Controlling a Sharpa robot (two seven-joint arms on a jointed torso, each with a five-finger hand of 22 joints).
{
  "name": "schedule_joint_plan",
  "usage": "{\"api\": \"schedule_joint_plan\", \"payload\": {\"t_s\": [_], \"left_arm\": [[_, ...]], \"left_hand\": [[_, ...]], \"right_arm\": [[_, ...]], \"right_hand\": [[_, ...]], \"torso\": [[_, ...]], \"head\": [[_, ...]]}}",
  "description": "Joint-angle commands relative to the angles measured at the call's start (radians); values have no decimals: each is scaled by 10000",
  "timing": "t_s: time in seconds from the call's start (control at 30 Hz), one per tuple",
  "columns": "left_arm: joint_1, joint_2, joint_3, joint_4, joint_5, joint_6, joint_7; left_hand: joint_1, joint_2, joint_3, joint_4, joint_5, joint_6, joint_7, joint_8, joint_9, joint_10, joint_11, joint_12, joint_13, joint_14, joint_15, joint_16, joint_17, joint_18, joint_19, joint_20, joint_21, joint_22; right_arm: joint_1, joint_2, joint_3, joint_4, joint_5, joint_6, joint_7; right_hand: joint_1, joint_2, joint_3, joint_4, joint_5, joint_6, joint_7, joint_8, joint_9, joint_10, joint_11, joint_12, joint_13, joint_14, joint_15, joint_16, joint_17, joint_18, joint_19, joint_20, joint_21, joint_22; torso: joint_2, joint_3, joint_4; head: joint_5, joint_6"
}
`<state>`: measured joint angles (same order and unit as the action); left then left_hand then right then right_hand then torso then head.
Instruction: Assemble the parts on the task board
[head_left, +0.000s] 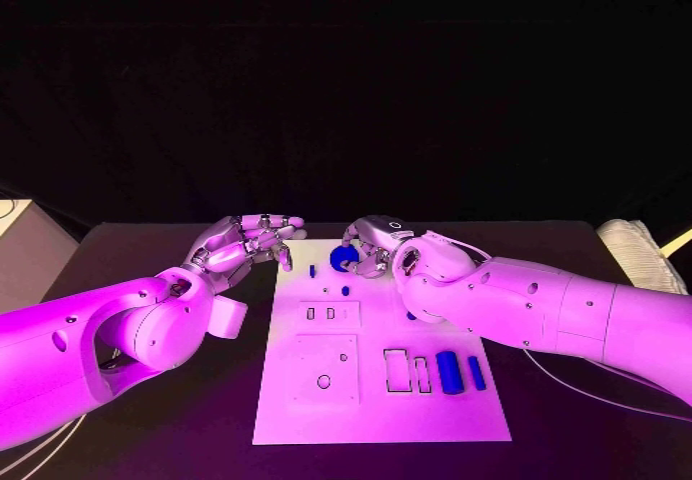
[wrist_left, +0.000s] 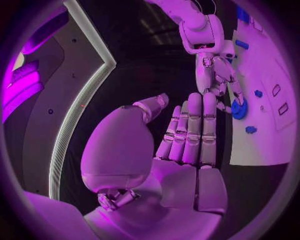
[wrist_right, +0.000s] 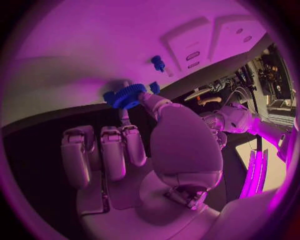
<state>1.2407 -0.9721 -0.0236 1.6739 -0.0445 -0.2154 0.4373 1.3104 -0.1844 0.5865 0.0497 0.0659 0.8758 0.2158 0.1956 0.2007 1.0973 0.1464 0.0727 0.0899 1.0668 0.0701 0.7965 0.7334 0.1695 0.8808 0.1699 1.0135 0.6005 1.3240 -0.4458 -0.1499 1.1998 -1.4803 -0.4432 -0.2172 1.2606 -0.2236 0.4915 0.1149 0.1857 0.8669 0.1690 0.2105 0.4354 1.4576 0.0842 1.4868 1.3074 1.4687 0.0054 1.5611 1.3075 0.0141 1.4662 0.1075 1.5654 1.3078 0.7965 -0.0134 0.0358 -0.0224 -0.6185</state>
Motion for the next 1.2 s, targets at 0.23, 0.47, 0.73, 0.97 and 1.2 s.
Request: {"api": "schedule_joint_plan", "payload": {"t_s": [0.23,0.47,0.73,0.97,1.2], "left_arm": [[13,9,6,7,27,175,41],[13,33,6,-35,27,174,40],[13,53,6,-50,27,174,33],[13,32,6,-56,27,164,29],[14,22,6,-46,27,151,23]], "left_hand": [[-11,51,51,-2,-53,-46,-24,9,13,-6,0,45,15,-72,22,40,0,150,-83,-1,53,9],[-11,51,51,-2,-53,-46,-24,9,13,-6,0,45,15,-72,22,40,0,150,-83,-1,53,9],[-25,54,47,2,-56,-49,-24,18,33,-4,-2,52,27,-80,18,70,-9,151,-113,-3,94,25],[-25,54,47,2,-56,-49,-24,18,33,-4,-2,52,27,-80,18,70,-9,151,-113,-3,94,25],[-25,54,47,2,-56,-49,-24,18,33,-4,-2,52,27,-80,18,70,-9,151,-113,-3,94,25]], "right_arm": [[-76,-124,-52,56,-7,329,-22],[-100,-168,-53,218,26,187,109],[-115,-196,-54,313,-32,115,47],[-126,-230,-55,310,-61,138,-4],[-130,-172,-57,208,17,127,13]], "right_hand": [[13,51,69,-46,36,166,-20,48,11,51,0,-11,1555,951,48,-5,2323,-141,1046,65,54,2630],[52,47,89,-81,57,188,-28,54,12,43,-8,-18,1548,949,40,-7,2316,-141,1046,60,54,2630],[57,39,89,-88,57,186,-28,51,10,36,-8,-24,1542,945,38,-13,2299,-141,1046,59,54,2630],[57,39,89,-88,57,186,-28,51,10,36,-8,-24,1542,945,38,-13,2299,-141,1046,59,54,2630],[-29,-69,-23,-85,-227,-274,84,-262,-144,-347,83,-340,1181,948,100,-10,2313,-141,1046,90,54,2630]], "torso": [[0,13,-8],[2,14,-3],[2,10,1],[2,8,-7],[5,6,-3]], "head": [[-9,-2],[-23,6],[-31,-4],[-44,-13],[-71,-11]]}}
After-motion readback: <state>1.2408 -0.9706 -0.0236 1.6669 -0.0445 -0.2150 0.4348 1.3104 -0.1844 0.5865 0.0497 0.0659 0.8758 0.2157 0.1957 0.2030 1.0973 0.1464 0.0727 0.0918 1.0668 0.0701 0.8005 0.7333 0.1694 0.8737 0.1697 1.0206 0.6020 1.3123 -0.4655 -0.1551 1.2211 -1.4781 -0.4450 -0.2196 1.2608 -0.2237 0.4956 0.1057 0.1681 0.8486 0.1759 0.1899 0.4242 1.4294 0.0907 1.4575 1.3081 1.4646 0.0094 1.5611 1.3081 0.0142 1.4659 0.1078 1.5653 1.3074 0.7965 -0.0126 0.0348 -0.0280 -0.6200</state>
